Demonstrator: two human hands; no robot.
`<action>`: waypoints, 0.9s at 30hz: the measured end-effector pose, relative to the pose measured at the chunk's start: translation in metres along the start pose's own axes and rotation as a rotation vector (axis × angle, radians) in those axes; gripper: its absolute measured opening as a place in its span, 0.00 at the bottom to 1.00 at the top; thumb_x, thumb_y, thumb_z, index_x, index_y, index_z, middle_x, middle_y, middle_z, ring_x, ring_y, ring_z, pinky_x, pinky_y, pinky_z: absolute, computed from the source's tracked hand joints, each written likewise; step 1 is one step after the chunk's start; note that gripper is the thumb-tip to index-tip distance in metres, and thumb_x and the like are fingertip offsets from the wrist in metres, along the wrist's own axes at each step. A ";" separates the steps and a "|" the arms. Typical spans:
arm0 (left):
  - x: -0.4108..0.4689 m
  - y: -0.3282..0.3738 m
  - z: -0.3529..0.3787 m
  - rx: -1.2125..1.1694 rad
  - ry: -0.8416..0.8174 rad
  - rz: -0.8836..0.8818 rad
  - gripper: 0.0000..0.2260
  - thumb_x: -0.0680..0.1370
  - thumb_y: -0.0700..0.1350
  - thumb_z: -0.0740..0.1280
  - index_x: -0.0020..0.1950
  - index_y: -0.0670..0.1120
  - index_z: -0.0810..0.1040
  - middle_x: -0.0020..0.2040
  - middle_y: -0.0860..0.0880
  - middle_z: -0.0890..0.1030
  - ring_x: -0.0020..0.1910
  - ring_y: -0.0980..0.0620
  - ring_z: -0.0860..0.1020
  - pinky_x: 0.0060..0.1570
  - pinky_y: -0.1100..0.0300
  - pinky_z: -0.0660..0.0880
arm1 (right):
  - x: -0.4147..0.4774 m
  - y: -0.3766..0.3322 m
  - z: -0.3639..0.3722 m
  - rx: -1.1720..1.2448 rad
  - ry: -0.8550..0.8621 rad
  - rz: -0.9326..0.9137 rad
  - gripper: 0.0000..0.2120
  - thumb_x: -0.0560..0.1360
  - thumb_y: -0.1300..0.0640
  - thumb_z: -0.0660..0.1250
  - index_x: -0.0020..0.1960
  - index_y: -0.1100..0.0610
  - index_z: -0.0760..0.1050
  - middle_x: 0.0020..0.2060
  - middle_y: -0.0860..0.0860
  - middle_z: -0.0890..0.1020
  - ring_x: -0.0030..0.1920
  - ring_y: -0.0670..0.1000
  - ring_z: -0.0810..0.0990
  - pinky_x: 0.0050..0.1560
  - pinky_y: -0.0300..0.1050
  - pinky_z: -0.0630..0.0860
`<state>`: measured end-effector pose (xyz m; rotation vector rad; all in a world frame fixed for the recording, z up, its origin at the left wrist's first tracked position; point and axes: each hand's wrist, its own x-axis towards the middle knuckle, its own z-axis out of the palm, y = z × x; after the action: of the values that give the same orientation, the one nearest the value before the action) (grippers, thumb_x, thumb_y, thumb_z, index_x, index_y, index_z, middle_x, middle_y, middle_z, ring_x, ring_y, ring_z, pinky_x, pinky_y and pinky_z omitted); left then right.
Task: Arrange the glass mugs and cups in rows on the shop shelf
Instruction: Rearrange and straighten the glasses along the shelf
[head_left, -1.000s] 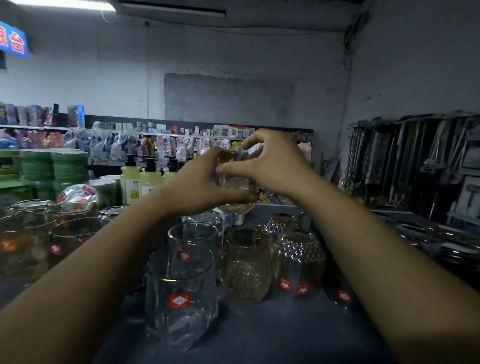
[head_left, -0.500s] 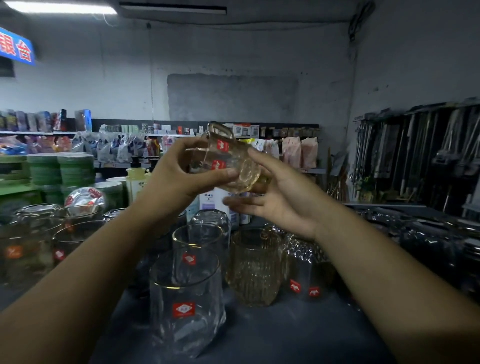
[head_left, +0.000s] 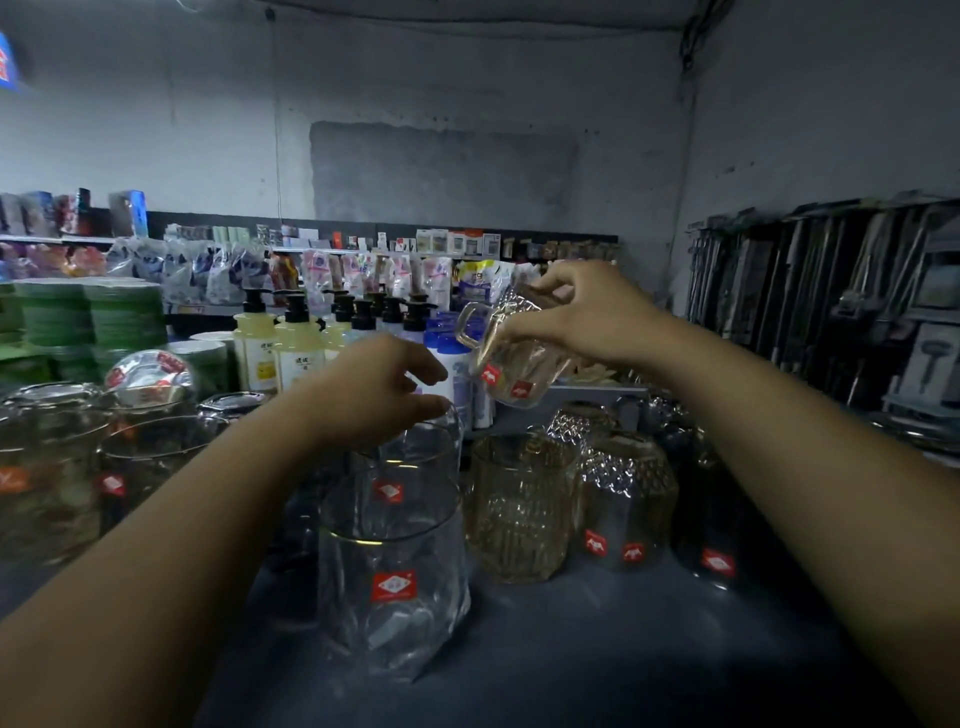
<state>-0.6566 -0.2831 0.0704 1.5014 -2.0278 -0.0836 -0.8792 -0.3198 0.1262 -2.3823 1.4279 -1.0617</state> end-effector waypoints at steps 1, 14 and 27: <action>0.001 -0.001 0.001 0.033 -0.015 0.011 0.16 0.79 0.49 0.71 0.65 0.46 0.80 0.62 0.48 0.82 0.49 0.61 0.80 0.46 0.68 0.74 | 0.008 0.001 0.002 -0.062 -0.029 0.002 0.31 0.63 0.35 0.77 0.57 0.54 0.80 0.51 0.51 0.82 0.48 0.50 0.82 0.52 0.54 0.82; 0.007 -0.008 0.005 0.139 -0.017 0.113 0.09 0.81 0.46 0.67 0.57 0.46 0.86 0.52 0.51 0.86 0.36 0.66 0.78 0.31 0.76 0.68 | 0.037 0.005 0.044 -0.258 -0.505 0.087 0.16 0.69 0.47 0.79 0.41 0.59 0.79 0.32 0.50 0.78 0.31 0.49 0.75 0.28 0.40 0.71; 0.006 -0.008 0.005 0.137 -0.019 0.123 0.10 0.81 0.46 0.68 0.57 0.46 0.86 0.52 0.51 0.87 0.35 0.68 0.76 0.33 0.80 0.68 | 0.027 0.011 0.049 -0.446 -0.578 -0.038 0.26 0.71 0.37 0.74 0.56 0.58 0.82 0.51 0.53 0.83 0.52 0.53 0.81 0.52 0.49 0.79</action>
<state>-0.6535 -0.2926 0.0654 1.4579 -2.1744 0.0932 -0.8478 -0.3579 0.0983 -2.6869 1.4954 -0.0116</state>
